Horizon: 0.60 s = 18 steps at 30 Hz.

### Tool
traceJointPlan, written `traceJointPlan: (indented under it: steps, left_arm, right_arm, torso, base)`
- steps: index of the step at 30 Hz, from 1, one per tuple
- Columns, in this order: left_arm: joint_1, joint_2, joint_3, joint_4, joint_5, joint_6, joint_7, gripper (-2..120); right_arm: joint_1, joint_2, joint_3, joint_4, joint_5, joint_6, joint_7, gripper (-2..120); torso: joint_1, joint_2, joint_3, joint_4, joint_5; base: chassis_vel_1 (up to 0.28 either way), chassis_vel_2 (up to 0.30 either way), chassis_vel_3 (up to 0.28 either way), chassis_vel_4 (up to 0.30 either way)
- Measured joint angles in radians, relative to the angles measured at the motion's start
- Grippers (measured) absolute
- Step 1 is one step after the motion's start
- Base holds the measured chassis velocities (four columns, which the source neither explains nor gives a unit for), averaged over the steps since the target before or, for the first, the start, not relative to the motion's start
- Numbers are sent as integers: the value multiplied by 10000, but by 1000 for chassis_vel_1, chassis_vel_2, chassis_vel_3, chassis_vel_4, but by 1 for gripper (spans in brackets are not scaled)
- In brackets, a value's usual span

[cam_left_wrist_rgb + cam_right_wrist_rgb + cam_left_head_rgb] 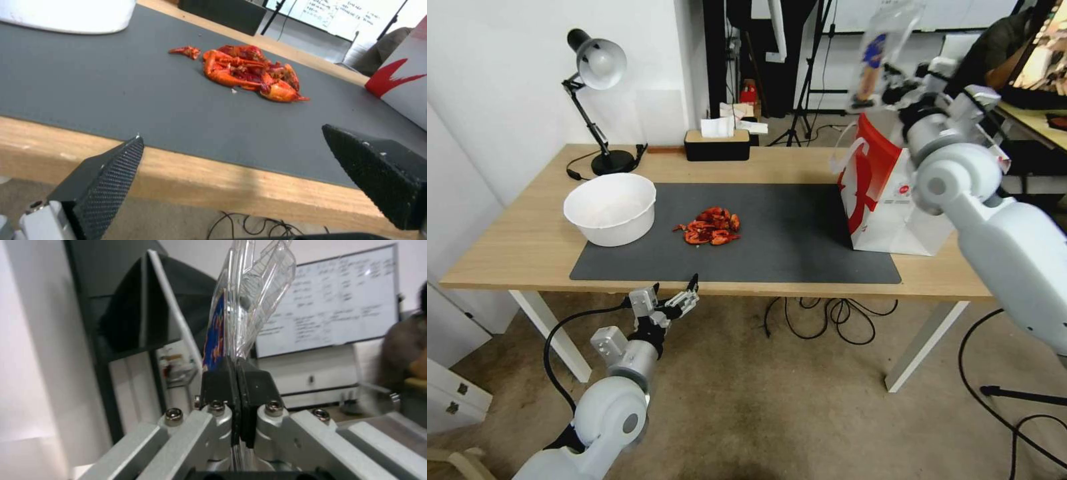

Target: Close the disposable takeout box, then place it into the delivery bag.

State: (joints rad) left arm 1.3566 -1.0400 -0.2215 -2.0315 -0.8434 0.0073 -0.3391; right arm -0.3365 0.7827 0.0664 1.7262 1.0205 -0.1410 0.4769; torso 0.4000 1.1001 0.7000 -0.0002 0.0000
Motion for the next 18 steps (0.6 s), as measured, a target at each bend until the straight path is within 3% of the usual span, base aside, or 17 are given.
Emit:
traceJointPlan:
  steps: [18]
  left_arm:
    - [-322,-112,346,308,7,-97,0,100]
  right_arm:
    - [-1796,-464,1500,439,-346,-248,428,0]
  torso:
    - [-1,-1,-1,3,2]
  base:
    - [0,0,0,0]
